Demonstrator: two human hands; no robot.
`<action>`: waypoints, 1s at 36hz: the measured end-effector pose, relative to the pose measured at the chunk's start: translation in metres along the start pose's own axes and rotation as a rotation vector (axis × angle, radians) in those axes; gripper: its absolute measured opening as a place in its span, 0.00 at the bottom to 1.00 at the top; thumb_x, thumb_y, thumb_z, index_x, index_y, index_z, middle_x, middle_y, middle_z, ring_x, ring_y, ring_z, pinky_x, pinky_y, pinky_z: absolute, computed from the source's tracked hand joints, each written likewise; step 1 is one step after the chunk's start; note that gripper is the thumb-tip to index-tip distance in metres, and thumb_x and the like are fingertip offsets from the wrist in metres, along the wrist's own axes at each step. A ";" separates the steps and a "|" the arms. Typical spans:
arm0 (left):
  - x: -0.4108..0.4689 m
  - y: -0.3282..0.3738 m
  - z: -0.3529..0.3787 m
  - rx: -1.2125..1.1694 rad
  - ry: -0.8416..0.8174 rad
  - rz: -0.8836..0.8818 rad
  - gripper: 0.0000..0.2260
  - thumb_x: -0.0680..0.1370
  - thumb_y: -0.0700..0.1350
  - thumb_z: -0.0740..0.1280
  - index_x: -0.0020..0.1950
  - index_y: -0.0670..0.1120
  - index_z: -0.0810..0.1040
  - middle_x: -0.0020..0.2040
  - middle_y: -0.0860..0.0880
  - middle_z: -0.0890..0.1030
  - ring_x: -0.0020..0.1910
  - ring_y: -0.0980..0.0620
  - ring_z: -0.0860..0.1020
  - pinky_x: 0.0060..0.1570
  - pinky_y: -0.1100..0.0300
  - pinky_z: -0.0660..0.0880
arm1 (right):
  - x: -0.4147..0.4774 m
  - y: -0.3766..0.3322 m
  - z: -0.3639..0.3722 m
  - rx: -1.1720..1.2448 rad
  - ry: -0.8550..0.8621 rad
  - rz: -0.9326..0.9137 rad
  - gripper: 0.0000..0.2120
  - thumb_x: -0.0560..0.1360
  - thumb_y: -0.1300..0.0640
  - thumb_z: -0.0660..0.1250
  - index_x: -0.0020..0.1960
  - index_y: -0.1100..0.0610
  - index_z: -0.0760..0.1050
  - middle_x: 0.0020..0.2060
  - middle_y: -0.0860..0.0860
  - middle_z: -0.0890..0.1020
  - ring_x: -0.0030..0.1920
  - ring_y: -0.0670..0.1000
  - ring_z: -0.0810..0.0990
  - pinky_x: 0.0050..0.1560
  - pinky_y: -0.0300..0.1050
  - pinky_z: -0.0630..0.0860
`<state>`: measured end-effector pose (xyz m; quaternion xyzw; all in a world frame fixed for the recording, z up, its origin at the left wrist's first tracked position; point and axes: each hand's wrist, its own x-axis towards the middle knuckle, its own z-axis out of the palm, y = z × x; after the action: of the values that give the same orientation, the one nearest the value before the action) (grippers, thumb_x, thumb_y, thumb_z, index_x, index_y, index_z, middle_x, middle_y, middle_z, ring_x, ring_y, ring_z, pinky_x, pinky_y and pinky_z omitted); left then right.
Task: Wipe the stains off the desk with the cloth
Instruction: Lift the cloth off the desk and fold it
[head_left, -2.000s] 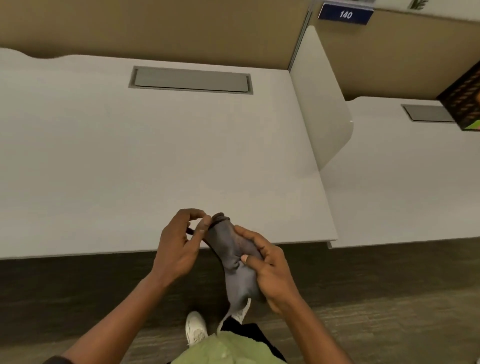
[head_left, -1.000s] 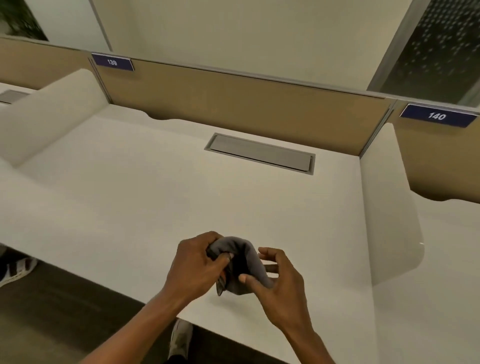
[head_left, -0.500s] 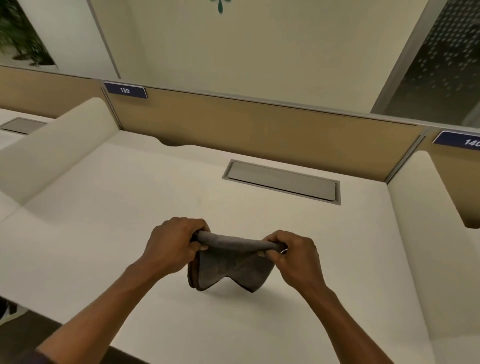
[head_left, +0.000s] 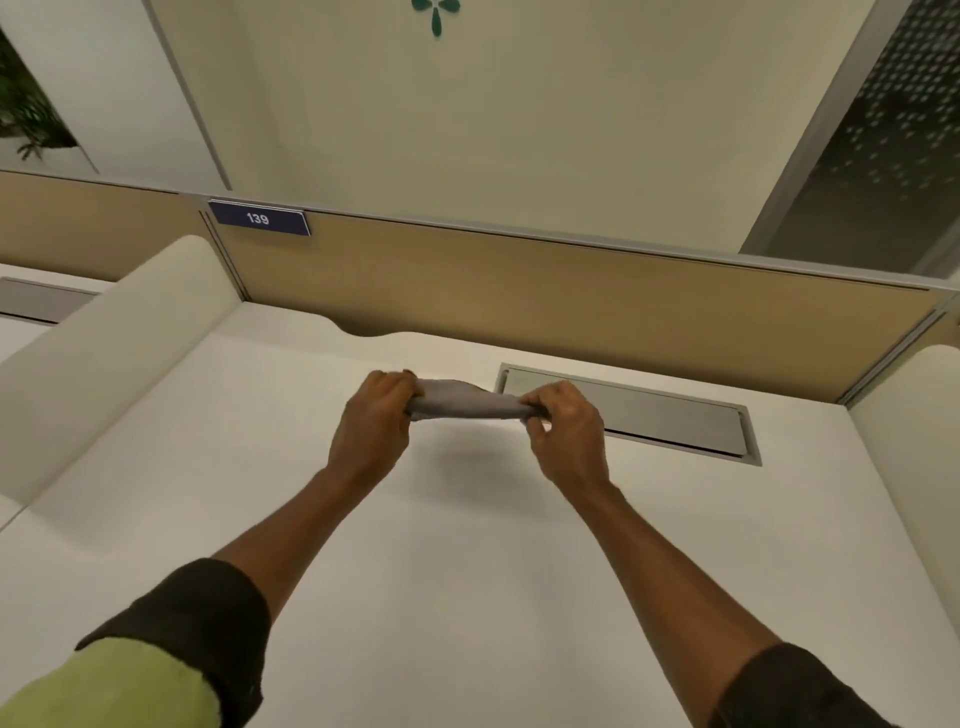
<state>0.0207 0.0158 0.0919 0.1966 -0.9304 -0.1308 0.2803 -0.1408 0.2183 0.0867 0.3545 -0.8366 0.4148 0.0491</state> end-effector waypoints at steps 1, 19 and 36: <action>-0.007 -0.010 0.011 0.001 -0.018 0.009 0.14 0.69 0.22 0.74 0.50 0.35 0.85 0.50 0.39 0.87 0.52 0.34 0.85 0.43 0.42 0.85 | -0.007 0.007 0.012 -0.017 -0.035 0.010 0.10 0.72 0.70 0.72 0.50 0.60 0.85 0.47 0.54 0.83 0.50 0.57 0.83 0.53 0.51 0.80; -0.099 -0.078 0.104 0.056 -0.549 -0.201 0.25 0.90 0.56 0.55 0.83 0.44 0.69 0.87 0.45 0.64 0.88 0.44 0.60 0.85 0.49 0.57 | -0.096 0.063 0.098 -0.268 -0.427 0.003 0.22 0.80 0.50 0.70 0.72 0.53 0.76 0.71 0.54 0.77 0.68 0.56 0.79 0.59 0.53 0.83; -0.050 -0.094 0.115 0.353 -0.868 -0.020 0.33 0.91 0.59 0.46 0.90 0.42 0.43 0.90 0.42 0.39 0.90 0.46 0.41 0.88 0.47 0.40 | -0.081 0.064 0.129 -0.329 -0.747 0.083 0.31 0.85 0.46 0.60 0.85 0.54 0.56 0.87 0.54 0.47 0.87 0.55 0.45 0.84 0.54 0.55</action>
<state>0.0212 -0.0303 -0.0576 0.1772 -0.9678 -0.0433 -0.1737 -0.0940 0.1951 -0.0694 0.4339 -0.8657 0.1197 -0.2191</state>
